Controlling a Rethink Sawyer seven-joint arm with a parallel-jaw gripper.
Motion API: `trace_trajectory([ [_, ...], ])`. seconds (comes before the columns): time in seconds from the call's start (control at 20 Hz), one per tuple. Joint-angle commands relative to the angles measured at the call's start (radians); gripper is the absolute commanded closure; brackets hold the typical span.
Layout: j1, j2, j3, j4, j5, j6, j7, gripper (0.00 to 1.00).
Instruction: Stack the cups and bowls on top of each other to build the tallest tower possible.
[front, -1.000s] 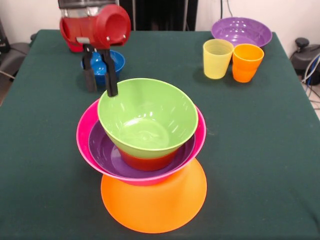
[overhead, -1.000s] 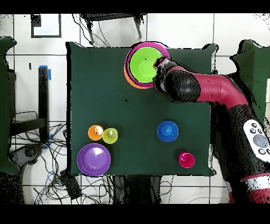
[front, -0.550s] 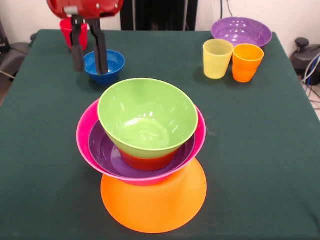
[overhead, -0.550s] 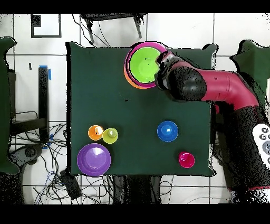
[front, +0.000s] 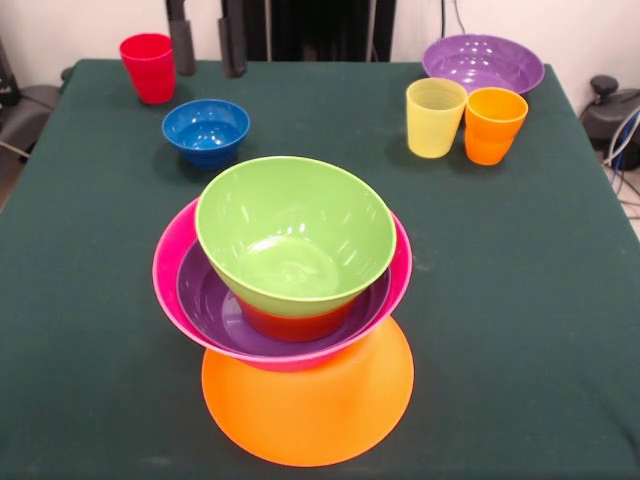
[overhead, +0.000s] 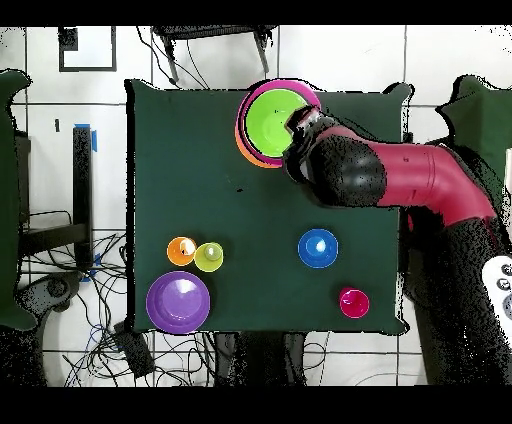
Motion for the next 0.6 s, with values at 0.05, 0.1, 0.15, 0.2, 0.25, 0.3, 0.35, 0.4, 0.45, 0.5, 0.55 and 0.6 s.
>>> trace_trajectory([
  [0.05, 0.035, -0.017, -0.009, 0.168, -0.004, 0.045, -0.060, 0.00],
  [0.1, 0.039, -0.020, -0.013, 0.177, -0.004, 0.040, -0.053, 0.00],
  [0.15, 0.040, -0.017, -0.018, 0.178, -0.004, 0.038, -0.050, 0.00],
  [0.2, 0.043, -0.018, -0.021, 0.187, -0.003, 0.031, -0.042, 0.00],
  [0.25, 0.044, -0.014, -0.025, 0.191, -0.003, 0.026, -0.035, 0.00],
  [0.3, 0.049, -0.019, -0.031, 0.206, -0.001, 0.014, -0.019, 0.00],
  [0.35, 0.053, -0.024, -0.038, 0.218, -0.001, 0.004, -0.005, 0.00],
  [0.4, 0.058, -0.028, -0.044, 0.230, -0.001, -0.006, 0.008, 0.00],
  [0.45, 0.060, -0.028, -0.047, 0.238, -0.002, -0.015, 0.014, 0.00],
  [0.5, 0.062, -0.028, -0.050, 0.246, -0.004, -0.024, 0.020, 0.00],
  [0.55, 0.063, -0.025, -0.052, 0.242, -0.004, -0.025, 0.021, 0.00],
  [0.6, 0.064, -0.022, -0.054, 0.239, -0.004, -0.026, 0.021, 0.00],
])
